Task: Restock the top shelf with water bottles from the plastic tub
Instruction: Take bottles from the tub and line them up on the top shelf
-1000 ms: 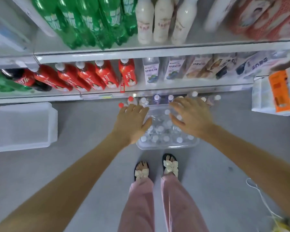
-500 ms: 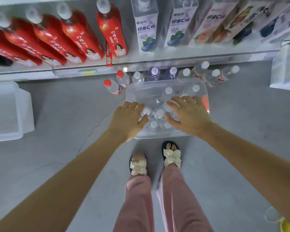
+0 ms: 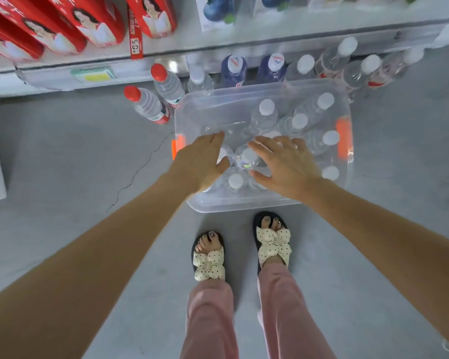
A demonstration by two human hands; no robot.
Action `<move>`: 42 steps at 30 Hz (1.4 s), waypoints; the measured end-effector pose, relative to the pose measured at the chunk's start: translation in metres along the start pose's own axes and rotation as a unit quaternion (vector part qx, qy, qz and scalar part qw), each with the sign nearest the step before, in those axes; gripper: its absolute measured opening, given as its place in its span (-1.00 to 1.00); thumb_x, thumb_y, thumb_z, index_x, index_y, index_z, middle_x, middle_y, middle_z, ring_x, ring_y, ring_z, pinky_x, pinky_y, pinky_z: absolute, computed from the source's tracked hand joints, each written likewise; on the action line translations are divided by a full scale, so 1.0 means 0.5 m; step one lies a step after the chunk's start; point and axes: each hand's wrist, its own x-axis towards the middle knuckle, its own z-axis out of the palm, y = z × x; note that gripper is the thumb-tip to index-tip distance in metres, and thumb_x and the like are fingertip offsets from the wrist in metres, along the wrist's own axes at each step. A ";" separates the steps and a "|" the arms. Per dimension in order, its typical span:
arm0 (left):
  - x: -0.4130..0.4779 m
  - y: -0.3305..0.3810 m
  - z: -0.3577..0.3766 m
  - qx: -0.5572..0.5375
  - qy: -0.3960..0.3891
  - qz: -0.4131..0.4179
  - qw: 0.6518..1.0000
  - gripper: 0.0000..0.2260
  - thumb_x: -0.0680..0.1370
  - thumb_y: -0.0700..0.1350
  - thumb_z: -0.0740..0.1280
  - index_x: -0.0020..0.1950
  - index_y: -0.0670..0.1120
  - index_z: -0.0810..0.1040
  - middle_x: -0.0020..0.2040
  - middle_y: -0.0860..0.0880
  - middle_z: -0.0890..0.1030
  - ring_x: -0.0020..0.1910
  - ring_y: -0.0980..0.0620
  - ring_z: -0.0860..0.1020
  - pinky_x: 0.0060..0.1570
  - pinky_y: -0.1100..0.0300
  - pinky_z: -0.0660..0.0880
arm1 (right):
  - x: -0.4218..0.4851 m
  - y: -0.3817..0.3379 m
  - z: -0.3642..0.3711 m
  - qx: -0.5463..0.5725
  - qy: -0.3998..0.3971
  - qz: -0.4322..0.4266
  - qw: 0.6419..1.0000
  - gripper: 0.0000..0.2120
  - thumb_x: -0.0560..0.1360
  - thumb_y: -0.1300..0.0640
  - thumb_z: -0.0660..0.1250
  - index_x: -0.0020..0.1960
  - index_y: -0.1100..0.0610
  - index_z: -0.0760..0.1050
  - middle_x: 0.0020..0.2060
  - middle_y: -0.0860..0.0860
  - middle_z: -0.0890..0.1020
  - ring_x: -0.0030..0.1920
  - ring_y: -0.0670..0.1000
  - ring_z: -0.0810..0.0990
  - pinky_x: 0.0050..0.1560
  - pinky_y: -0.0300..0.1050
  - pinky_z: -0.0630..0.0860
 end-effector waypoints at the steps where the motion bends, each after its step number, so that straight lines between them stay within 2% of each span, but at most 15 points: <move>1: 0.012 -0.003 0.014 0.004 -0.007 0.001 1.000 -0.49 0.63 -0.02 0.10 0.54 -0.10 0.03 0.48 -0.07 0.24 0.44 -0.03 0.20 0.19 0.02 0.34 | 0.009 -0.002 0.011 0.005 -0.003 -0.002 1.000 -0.48 0.43 -0.07 0.36 0.33 0.12 0.42 0.31 0.05 0.49 0.18 0.26 0.52 0.10 0.18 0.39; 5: 0.054 -0.025 0.066 -0.026 -0.024 -0.010 0.999 -0.45 0.61 -0.08 0.17 0.53 -0.12 0.01 0.42 -0.13 0.31 0.36 -0.10 0.31 0.19 0.00 0.36 | 0.048 0.002 0.045 0.072 -0.043 0.005 0.996 -0.44 0.54 0.00 0.27 0.48 0.08 0.21 0.44 -0.03 0.31 0.36 0.16 0.34 0.18 0.08 0.38; 8: 0.086 -0.045 0.106 -0.091 -0.039 -0.040 0.994 -0.39 0.58 -0.13 0.25 0.54 -0.11 0.00 0.33 -0.20 0.41 0.25 -0.19 0.41 0.17 0.00 0.36 | 0.071 0.010 0.075 0.160 -0.114 0.031 0.980 -0.41 0.56 0.13 0.26 0.51 0.09 0.10 0.45 0.00 0.29 0.37 0.11 0.34 0.19 0.01 0.42; 12: 0.116 -0.062 0.154 -0.176 -0.036 -0.081 0.980 -0.34 0.54 -0.21 0.29 0.54 -0.09 0.01 0.38 -0.18 0.39 0.29 -0.19 0.38 0.19 0.06 0.32 | 0.097 0.016 0.119 0.262 -0.096 0.103 0.955 -0.48 0.48 0.26 0.33 0.41 0.13 0.29 0.28 0.08 0.49 0.24 0.14 0.46 0.13 -0.07 0.38; 16: 0.136 -0.065 0.185 -0.243 0.010 -0.088 0.966 -0.34 0.51 -0.24 0.34 0.52 -0.09 0.07 0.39 -0.17 0.38 0.33 -0.17 0.36 0.21 0.13 0.27 | 0.110 0.011 0.133 0.244 -0.085 0.135 0.957 -0.45 0.46 0.27 0.35 0.40 0.06 0.31 0.27 0.04 0.50 0.25 0.13 0.46 0.15 -0.04 0.41; 19: 0.151 -0.063 0.197 -0.316 0.046 -0.106 0.942 -0.33 0.46 -0.26 0.41 0.49 -0.08 0.16 0.35 -0.14 0.42 0.27 -0.12 0.41 -0.02 0.38 0.25 | 0.110 -0.002 0.144 0.203 -0.071 0.153 0.965 -0.46 0.47 0.20 0.36 0.39 0.00 0.28 0.24 0.01 0.50 0.22 0.11 0.44 0.08 -0.03 0.44; 21: 0.161 -0.063 0.202 -0.372 0.060 -0.124 0.918 -0.32 0.44 -0.28 0.43 0.48 -0.06 0.19 0.36 -0.08 0.41 0.23 -0.03 0.41 -0.10 0.49 0.19 | 0.109 -0.010 0.146 0.183 -0.057 0.166 0.967 -0.45 0.48 0.16 0.36 0.40 -0.03 0.26 0.17 0.03 0.51 0.18 0.11 0.46 0.00 -0.04 0.43; 23: 0.170 -0.066 0.206 -0.413 0.056 -0.143 0.898 -0.30 0.43 -0.25 0.45 0.48 -0.02 0.20 0.38 -0.03 0.39 0.21 0.02 0.40 -0.10 0.50 0.20 | 0.112 -0.012 0.150 0.175 -0.051 0.170 0.968 -0.46 0.48 0.15 0.37 0.40 -0.02 0.26 0.13 0.04 0.54 0.13 0.13 0.49 -0.03 -0.04 0.43; 26: 0.181 -0.073 0.215 -0.431 0.034 -0.173 0.885 -0.29 0.39 -0.25 0.49 0.45 0.01 0.25 0.32 -0.04 0.43 0.27 -0.03 0.41 0.02 0.37 0.26 | 0.124 -0.010 0.164 0.263 -0.070 0.167 0.948 -0.38 0.45 0.20 0.40 0.44 0.03 0.24 0.29 0.00 0.47 0.23 0.12 0.48 0.15 -0.02 0.42; 28: 0.187 -0.079 0.217 -0.424 0.046 -0.170 0.888 -0.33 0.35 -0.25 0.52 0.39 0.00 0.33 0.21 -0.03 0.49 0.18 -0.02 0.45 -0.01 0.30 0.31 | 0.135 -0.004 0.171 0.319 -0.070 0.160 0.932 -0.32 0.41 0.23 0.44 0.45 0.07 0.23 0.36 0.00 0.41 0.30 0.10 0.43 0.26 -0.01 0.37; 31: 0.182 -0.083 0.210 -0.394 0.057 -0.142 0.906 -0.36 0.33 -0.23 0.54 0.35 -0.05 0.39 0.10 0.02 0.47 0.12 0.01 0.45 -0.01 0.33 0.29 | 0.139 0.003 0.175 0.315 -0.073 0.136 0.936 -0.34 0.39 0.21 0.47 0.42 0.13 0.28 0.32 0.06 0.44 0.30 0.12 0.41 0.25 0.02 0.36; 35: 0.159 -0.082 0.200 -0.358 0.078 -0.067 0.928 -0.40 0.29 -0.21 0.58 0.28 -0.11 0.48 0.21 -0.03 0.52 0.18 -0.01 0.48 0.04 0.42 0.24 | 0.116 0.005 0.175 0.316 -0.060 0.129 0.938 -0.36 0.38 0.18 0.50 0.39 0.12 0.33 0.25 0.08 0.51 0.24 0.13 0.47 0.21 0.04 0.41; 39: 0.131 -0.081 0.155 -0.396 0.093 -0.044 0.912 -0.44 0.28 -0.12 0.59 0.22 -0.03 0.49 0.12 0.08 0.51 0.05 0.12 0.46 -0.06 0.47 0.30 | 0.089 0.002 0.136 0.338 -0.027 0.125 0.933 -0.33 0.36 0.08 0.52 0.40 0.11 0.34 0.29 0.04 0.50 0.28 0.06 0.44 0.20 -0.21 0.29; 41: 0.112 -0.084 0.116 -0.429 0.094 -0.049 0.897 -0.48 0.28 -0.08 0.58 0.18 0.03 0.48 0.10 0.12 0.53 0.05 0.14 0.47 -0.10 0.51 0.33 | 0.078 0.004 0.091 0.378 -0.005 0.121 0.918 -0.33 0.33 0.04 0.54 0.37 0.10 0.38 0.27 -0.01 0.51 0.27 -0.01 0.45 0.14 -0.35 0.25; 42: 0.102 -0.085 0.093 -0.447 0.092 -0.053 0.888 -0.49 0.29 -0.05 0.58 0.17 0.03 0.48 0.10 0.13 0.55 0.05 0.16 0.49 -0.10 0.50 0.33 | 0.075 0.006 0.062 0.408 -0.002 0.123 0.905 -0.32 0.32 0.01 0.54 0.37 0.08 0.40 0.26 -0.04 0.52 0.27 -0.05 0.45 0.16 -0.35 0.26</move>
